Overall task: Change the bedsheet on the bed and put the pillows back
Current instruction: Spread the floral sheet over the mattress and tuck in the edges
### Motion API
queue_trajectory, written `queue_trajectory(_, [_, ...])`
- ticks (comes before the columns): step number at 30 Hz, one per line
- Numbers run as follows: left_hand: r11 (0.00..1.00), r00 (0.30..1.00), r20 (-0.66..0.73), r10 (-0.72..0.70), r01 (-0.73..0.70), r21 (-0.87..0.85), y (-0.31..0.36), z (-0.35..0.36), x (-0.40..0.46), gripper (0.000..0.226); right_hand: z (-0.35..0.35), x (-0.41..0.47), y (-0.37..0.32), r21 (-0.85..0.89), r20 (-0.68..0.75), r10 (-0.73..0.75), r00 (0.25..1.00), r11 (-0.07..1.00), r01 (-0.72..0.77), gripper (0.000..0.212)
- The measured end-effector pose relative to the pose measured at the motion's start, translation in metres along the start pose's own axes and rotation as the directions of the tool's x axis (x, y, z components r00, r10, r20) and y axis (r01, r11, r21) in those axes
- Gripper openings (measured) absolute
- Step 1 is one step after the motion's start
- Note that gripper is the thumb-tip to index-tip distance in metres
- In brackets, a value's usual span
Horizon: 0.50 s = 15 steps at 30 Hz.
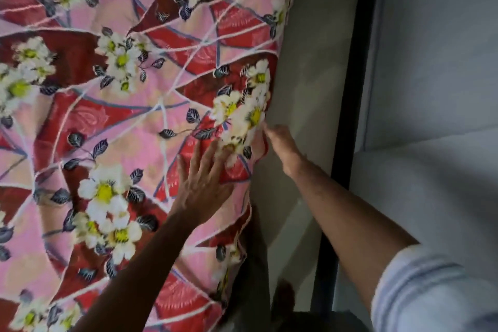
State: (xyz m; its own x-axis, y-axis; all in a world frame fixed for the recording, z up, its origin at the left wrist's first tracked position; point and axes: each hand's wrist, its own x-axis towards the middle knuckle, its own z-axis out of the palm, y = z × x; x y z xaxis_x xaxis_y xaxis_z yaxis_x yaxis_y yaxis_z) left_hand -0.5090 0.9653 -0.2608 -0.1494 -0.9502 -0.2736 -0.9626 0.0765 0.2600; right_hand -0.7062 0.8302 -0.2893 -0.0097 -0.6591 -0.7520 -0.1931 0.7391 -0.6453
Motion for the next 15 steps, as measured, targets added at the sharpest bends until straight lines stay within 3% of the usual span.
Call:
queue_trajectory(2, [1.000,0.999,-0.019,0.027,-0.027,-0.001,-0.008,-0.006,0.018,0.076,0.003,0.027,-0.026,0.048,-0.008,0.114,0.994,0.992,-0.113,0.088])
queue_trajectory(3, [0.999,0.999,-0.024,0.041,-0.041,-0.001,-0.012,-0.009,0.027,0.073,0.002,0.034,-0.037,0.071,0.016,0.166,0.986,0.983,-0.167,0.089])
queue_trajectory(5, [0.998,0.998,-0.023,0.057,-0.056,0.017,-0.017,-0.015,0.039,0.070,-0.003,0.043,-0.047,0.106,0.113,0.215,0.970,0.968,-0.227,0.066])
queue_trajectory(8, [0.994,0.997,-0.006,0.083,-0.082,0.068,-0.020,-0.023,0.065,0.070,-0.018,0.054,-0.056,0.190,0.173,0.149,0.974,0.965,-0.181,0.022])
queue_trajectory(11, [0.991,0.994,-0.006,0.113,-0.112,0.068,-0.015,-0.031,0.095,0.071,-0.064,0.061,-0.045,0.301,-0.023,0.138,0.990,0.945,-0.124,0.017])
queue_trajectory(13, [0.983,0.988,0.012,0.155,-0.156,0.101,-0.010,-0.037,0.114,0.069,-0.121,0.064,-0.026,0.289,-0.268,0.228,0.936,0.946,-0.147,0.011])
queue_trajectory(15, [0.974,0.982,0.039,0.183,-0.186,0.129,-0.006,-0.042,0.135,0.069,-0.166,0.064,-0.014,0.198,-0.389,0.275,0.879,0.957,-0.212,0.013])
